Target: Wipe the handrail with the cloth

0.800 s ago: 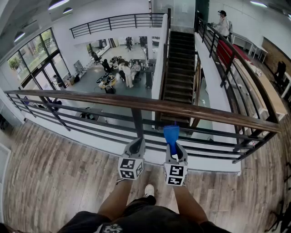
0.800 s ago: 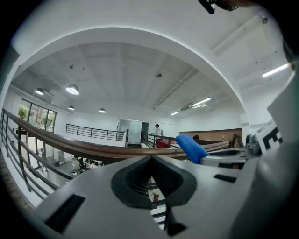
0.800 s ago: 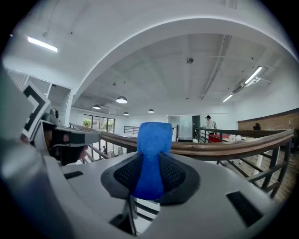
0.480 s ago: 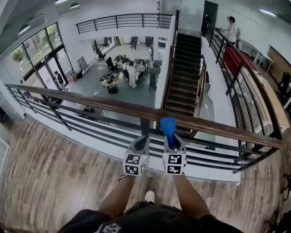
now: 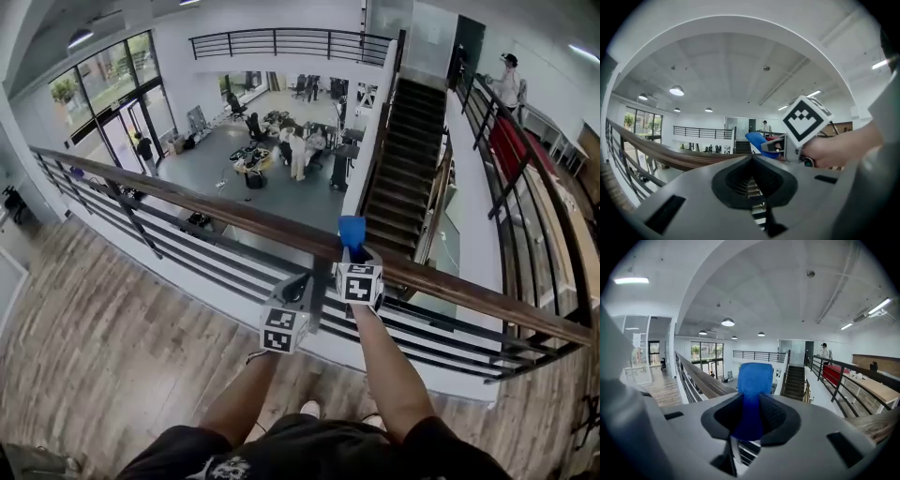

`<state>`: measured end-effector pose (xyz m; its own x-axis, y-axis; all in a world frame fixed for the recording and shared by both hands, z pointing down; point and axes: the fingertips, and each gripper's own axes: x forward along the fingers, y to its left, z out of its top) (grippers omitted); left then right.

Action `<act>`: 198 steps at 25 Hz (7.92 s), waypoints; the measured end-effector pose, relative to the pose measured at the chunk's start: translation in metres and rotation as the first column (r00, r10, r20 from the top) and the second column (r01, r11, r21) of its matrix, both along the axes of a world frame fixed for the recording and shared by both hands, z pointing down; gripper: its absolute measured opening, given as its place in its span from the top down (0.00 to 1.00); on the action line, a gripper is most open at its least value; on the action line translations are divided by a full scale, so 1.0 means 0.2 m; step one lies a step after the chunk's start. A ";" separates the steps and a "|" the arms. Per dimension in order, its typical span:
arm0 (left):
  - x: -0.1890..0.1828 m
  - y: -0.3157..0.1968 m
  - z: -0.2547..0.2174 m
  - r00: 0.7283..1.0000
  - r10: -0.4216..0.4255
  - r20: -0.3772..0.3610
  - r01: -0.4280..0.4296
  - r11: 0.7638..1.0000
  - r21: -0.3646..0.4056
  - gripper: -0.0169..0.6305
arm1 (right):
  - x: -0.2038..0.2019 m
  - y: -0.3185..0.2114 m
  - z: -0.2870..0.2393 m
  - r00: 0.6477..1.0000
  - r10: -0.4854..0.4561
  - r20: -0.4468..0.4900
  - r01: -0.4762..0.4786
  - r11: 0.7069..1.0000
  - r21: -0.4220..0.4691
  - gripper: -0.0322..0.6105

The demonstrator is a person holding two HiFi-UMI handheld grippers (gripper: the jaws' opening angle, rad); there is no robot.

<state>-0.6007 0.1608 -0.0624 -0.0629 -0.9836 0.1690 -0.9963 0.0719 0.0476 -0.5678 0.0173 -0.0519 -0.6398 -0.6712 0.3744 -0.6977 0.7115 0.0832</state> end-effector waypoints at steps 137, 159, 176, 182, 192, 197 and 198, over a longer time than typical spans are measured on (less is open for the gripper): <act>1.53 -0.46 0.48 0.969 -0.110 -0.223 0.093 0.992 -0.086 0.97 | 1.99 -0.04 0.34 0.963 -0.189 0.192 0.178 0.981 0.073 0.78; 0.08 0.03 1.00 0.943 -0.304 -0.135 0.273 0.939 -0.208 0.97 | -0.10 -0.14 1.27 0.994 -0.090 -0.067 0.072 0.970 -0.231 0.78; 0.19 0.00 1.06 0.949 -0.286 -0.136 0.249 0.939 -0.239 0.97 | 0.05 -0.22 1.30 0.994 -0.043 -0.101 0.022 0.980 -0.196 0.79; 0.37 -0.10 1.12 0.947 -0.286 -0.144 0.238 0.929 -0.283 0.97 | 0.35 -0.30 1.32 0.995 0.016 -0.093 -0.034 0.981 -0.193 0.79; 0.88 -0.46 1.08 0.981 -0.123 -0.151 0.082 0.964 -0.251 0.97 | 1.02 -0.50 1.29 0.991 0.089 -0.098 -0.107 0.975 -0.194 0.79; 1.20 -0.64 1.05 0.986 -0.070 -0.151 0.030 0.967 -0.253 0.97 | 1.42 -0.60 1.28 0.986 0.126 -0.112 -0.147 0.969 -0.199 0.79; 1.26 -0.67 1.04 0.987 -0.060 -0.151 0.020 0.967 -0.253 0.97 | 1.50 -0.62 1.28 0.984 0.136 -0.114 -0.157 0.966 -0.204 0.79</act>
